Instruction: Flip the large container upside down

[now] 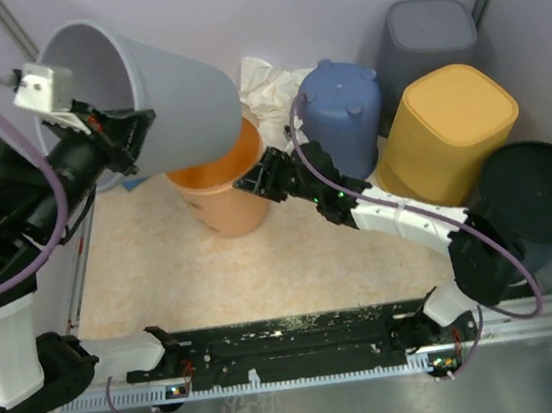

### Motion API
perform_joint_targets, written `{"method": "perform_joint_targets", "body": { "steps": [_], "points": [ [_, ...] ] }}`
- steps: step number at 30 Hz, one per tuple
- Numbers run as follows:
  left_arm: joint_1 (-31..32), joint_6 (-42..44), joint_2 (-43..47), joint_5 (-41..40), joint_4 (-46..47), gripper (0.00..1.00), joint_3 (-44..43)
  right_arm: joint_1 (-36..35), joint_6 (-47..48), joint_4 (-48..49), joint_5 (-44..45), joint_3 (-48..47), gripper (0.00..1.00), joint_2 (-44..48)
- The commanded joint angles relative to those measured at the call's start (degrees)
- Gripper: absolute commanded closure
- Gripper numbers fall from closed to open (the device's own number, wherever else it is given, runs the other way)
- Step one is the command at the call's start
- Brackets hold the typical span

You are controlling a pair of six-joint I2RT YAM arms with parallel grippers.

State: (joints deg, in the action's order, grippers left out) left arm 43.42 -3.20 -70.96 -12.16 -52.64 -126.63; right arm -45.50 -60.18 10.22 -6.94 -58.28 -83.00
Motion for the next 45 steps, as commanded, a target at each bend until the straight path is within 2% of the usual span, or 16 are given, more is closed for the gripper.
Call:
{"method": "perform_joint_targets", "body": {
  "steps": [1,5,7,9,12,14,17,19,21,24,29,32,34,39,43,45],
  "points": [
    [0.44,1.36,3.05,-3.5,9.51,1.0,-0.86,-0.23,0.94,2.9,4.03,-11.31,0.56,-7.75],
    [0.43,2.02,6.12,-7.71,9.34,1.0,0.38,-0.13,4.78,6.23,7.95,-21.73,0.57,-20.34],
    [0.46,1.87,6.61,-8.82,7.62,1.0,-0.17,0.4,5.46,2.18,6.8,-28.06,0.56,-24.33],
    [0.44,1.42,6.79,-8.46,5.01,1.0,-0.65,0.75,5.47,2.15,4.01,-29.32,0.56,-24.68],
    [0.44,1.33,7.12,-7.62,3.64,1.0,0.38,0.89,6.38,2.24,4.0,-25.39,0.53,-19.9],
    [0.44,1.84,6.86,-5.73,2.88,1.0,0.59,1.06,7.8,2.67,5.33,-19.73,0.52,-13.54],
    [0.41,3.08,7.0,-4.43,2.52,1.0,1.18,0.84,10.22,9.94,8.83,-3.82,0.49,0.67],
    [0.51,2.73,6.98,-3.97,2.58,1.0,2.05,0.8,13.04,8.19,11.03,4.12,0.49,10.04],
    [0.47,1.0,5.86,0.14,1.83,1.0,2.86,0.56,16.33,-0.47,15.84,8.63,0.48,19.45],
    [0.44,-1.76,2.29,11.0,-0.99,1.0,3.38,0.32,19.15,-17.54,26.04,12.95,0.45,36.18],
    [0.43,-4.47,-2.67,29.02,-1.03,1.0,6.6,0.34,22.02,-36.97,36.4,11.04,0.42,54.55],
    [0.46,-7.99,-2.91,39.23,5.26,1.0,13.14,0.37,23.59,-46.58,42.82,4.77,0.4,57.98],
    [0.48,-10.97,-2.05,44.09,13.96,1.0,19.49,0.34,24.41,-51.17,47.24,0.47,0.39,57.97],
    [0.44,-24.52,3.19,46.42,40.13,1.0,44.64,0.31,27.36,-49.64,48.97,-0.47,0.37,60.15],
    [0.39,-33.28,5.88,42.54,52.88,1.0,57.07,0.32,27.9,-48.39,48.92,-0.3,0.37,60.35],
    [0.05,-35.41,5.92,41.92,55.94,1.0,60.13,0.35,28.1,-47.83,48.15,0.27,0.37,60.26]
  ]
}}
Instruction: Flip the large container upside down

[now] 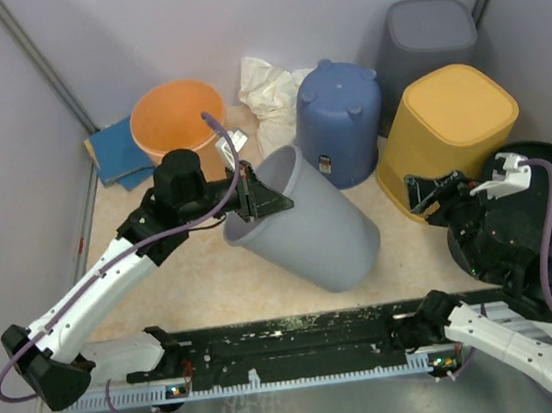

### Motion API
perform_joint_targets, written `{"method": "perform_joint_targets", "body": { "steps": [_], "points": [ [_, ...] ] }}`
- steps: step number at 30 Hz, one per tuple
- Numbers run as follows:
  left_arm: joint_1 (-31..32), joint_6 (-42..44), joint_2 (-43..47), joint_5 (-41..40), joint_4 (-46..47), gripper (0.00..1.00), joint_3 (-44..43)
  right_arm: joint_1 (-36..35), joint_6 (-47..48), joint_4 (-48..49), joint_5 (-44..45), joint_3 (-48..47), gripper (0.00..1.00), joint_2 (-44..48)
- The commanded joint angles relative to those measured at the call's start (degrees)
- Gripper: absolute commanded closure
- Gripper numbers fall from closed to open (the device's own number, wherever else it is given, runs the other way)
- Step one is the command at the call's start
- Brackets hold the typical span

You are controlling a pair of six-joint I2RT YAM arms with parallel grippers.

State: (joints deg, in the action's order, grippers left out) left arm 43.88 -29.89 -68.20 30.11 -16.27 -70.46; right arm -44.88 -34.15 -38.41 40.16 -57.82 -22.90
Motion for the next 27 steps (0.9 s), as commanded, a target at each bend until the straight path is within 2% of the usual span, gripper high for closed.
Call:
{"method": "perform_joint_targets", "body": {
  "steps": [1,4,7,10,14,15,20,24,27],
  "points": [
    [-0.55,-9.39,2.53,-0.21,19.74,1.0,4.39,-0.27,2.13,0.95,0.6,0.41,0.37,0.13],
    [-0.63,-11.91,0.39,-1.45,19.41,1.0,5.46,-0.25,1.32,0.58,-1.02,1.55,0.36,-0.01],
    [-1.09,-12.49,-0.49,-6.46,15.87,1.0,6.63,-0.26,-0.27,-0.72,-3.27,1.91,0.36,-0.48],
    [-1.69,-10.37,-0.94,-8.81,10.38,1.0,7.43,-0.26,-2.27,-2.25,-7.33,2.38,0.36,-1.87],
    [-2.63,-2.42,-1.9,-7.4,7.59,0.96,10.55,-0.29,-4.31,-0.87,-16.11,4.98,0.36,-5.11],
    [-2.94,-0.72,-2.75,-7.58,6.23,0.92,10.78,-0.28,-4.87,-0.27,-17.59,5.69,0.36,-5.95],
    [-3.27,7.05,-6.27,-9.58,-1.68,0.54,8.38,-0.21,-4.56,5.79,-27.13,8.58,0.36,-11.97],
    [-3.27,11.93,-7.16,-13.93,-8.57,0.28,4.55,-0.28,-3.77,6.21,-29.08,8.48,0.36,-16.47],
    [-3.19,14.96,-6.6,-14.44,-12.03,0.19,1.98,-0.21,-3.93,4.77,-26.96,8.65,0.36,-18.3]
  ]
}}
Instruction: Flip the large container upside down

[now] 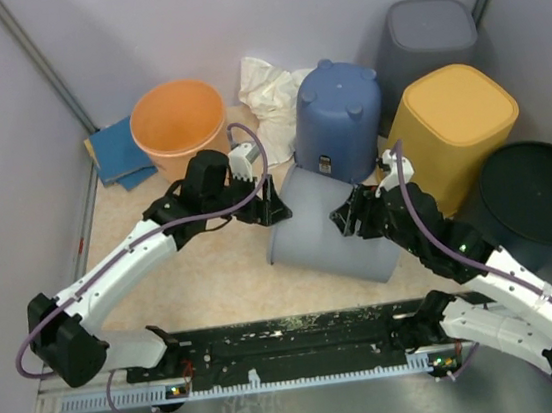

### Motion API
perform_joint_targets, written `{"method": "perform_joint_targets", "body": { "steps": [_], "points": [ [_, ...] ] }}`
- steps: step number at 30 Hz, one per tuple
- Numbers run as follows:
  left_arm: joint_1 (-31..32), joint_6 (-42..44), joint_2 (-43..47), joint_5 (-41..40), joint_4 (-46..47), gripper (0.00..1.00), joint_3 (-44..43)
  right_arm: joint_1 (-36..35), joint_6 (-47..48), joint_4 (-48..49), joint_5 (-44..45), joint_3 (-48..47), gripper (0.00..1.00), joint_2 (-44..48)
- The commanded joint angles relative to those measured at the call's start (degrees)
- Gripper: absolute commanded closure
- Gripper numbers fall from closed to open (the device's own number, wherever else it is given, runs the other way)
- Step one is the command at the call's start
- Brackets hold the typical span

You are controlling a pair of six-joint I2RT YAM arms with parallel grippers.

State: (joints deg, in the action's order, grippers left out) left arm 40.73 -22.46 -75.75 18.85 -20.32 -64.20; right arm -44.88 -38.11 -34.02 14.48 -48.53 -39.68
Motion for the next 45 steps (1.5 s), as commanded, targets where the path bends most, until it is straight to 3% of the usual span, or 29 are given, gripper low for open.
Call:
{"method": "perform_joint_targets", "body": {
  "steps": [1,4,9,12,18,22,26,27,32,34,41,45],
  "points": [
    [0.07,7.74,1.09,-2.68,-8.85,0.18,-5.01,-0.23,-0.33,-0.39,-0.18,-0.54,0.36,-2.23],
    [1.74,7.58,1.1,-4.47,-11.39,0.18,-6.99,-0.24,-1.21,-2.07,1.56,-0.13,0.36,-4.26],
    [6.97,8.76,0.32,-16.76,-13.05,0.17,-8.57,-0.2,-2.33,-2.87,2.61,0.74,0.36,-5.11],
    [10.0,8.25,-0.86,-23.92,-12.4,0.22,-9.04,-0.23,-2.45,-3.86,3.61,0.9,0.36,-5.07],
    [10.73,10.4,-0.88,-27.59,-7.02,0.36,-7.17,-0.21,-2.89,-5.0,3.43,0.92,0.36,-4.81],
    [10.75,10.64,-2.5,-26.07,-7.22,0.57,-7.86,-0.27,-3.49,-6.56,3.38,-0.25,0.36,-3.87],
    [10.77,10.49,-4.48,-26.29,-8.62,0.97,-8.47,-0.24,-5.5,-11.56,6.24,-4.28,0.35,-0.99],
    [10.74,10.5,-4.69,-26.7,-8.9,1.0,-8.56,-0.21,-6.08,-13.63,8.29,-5.43,0.34,0.71],
    [10.44,9.65,-4.01,-29.85,-9.38,1.0,-7.33,-0.2,-9.73,-31.64,25.77,-10.66,0.29,5.55],
    [9.19,9.63,-3.36,-28.31,-9.11,1.0,-6.08,-0.23,-11.5,-34.74,27.53,-11.21,0.29,7.51],
    [-1.6,10.15,-0.84,-8.03,-5.52,1.0,0.77,-0.56,-16.84,-28.59,19.26,-7.21,0.31,17.67],
    [-4.46,11.62,-0.73,-3.06,-5.8,1.0,1.95,-0.82,-16.62,-21.57,11.42,-3.52,0.3,15.99]
  ]
}}
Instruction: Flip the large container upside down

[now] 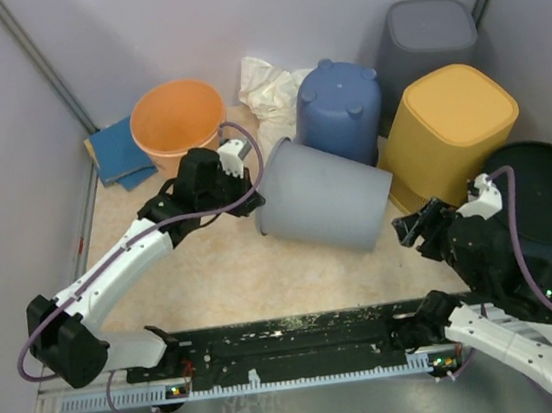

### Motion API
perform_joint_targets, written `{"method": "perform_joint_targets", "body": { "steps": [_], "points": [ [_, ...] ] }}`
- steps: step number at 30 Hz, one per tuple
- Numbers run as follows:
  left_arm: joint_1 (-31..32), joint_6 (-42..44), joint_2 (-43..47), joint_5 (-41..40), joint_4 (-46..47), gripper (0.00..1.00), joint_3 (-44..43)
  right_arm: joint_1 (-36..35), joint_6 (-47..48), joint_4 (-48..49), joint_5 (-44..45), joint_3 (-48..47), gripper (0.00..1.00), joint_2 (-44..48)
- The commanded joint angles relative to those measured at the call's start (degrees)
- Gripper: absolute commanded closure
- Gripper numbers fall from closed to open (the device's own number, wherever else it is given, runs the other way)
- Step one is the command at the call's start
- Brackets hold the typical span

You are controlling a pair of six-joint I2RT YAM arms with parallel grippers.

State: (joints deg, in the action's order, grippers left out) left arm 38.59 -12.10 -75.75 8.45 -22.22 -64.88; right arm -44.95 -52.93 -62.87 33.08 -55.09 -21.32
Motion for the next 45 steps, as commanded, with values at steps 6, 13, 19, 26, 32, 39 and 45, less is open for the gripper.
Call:
{"method": "perform_joint_targets", "body": {
  "steps": [6,13,19,26,32,39,45],
  "points": [
    [-4.84,3.02,-0.1,9.3,-5.04,1.0,4.46,-0.56,1.71,16.84,-11.3,5.71,0.27,-8.28],
    [-8.86,3.75,0.25,11.98,-3.84,1.0,9.16,13.19,5.86,28.43,-28.19,7.34,0.27,-11.77],
    [-11.75,3.42,0.13,13.7,-3.2,1.0,11.95,32.56,3.64,38.5,-54.04,12.23,0.26,-12.66],
    [-13.71,3.13,-0.03,15.65,-2.58,1.0,13.36,34.14,2.56,49.92,-63.16,13.9,0.28,-17.0],
    [-14.36,2.83,-0.96,16.36,-2.07,1.0,13.27,34.08,5.27,53.16,-72.0,10.56,0.3,-19.12],
    [-14.59,2.24,-1.9,17.62,-1.29,1.0,13.25,25.97,8.14,53.6,-72.58,6.86,0.32,-24.28],
    [-14.82,0.72,-1.68,19.98,-0.88,1.0,13.35,14.39,8.31,56.39,-66.79,3.33,0.32,-29.19]
  ]
}}
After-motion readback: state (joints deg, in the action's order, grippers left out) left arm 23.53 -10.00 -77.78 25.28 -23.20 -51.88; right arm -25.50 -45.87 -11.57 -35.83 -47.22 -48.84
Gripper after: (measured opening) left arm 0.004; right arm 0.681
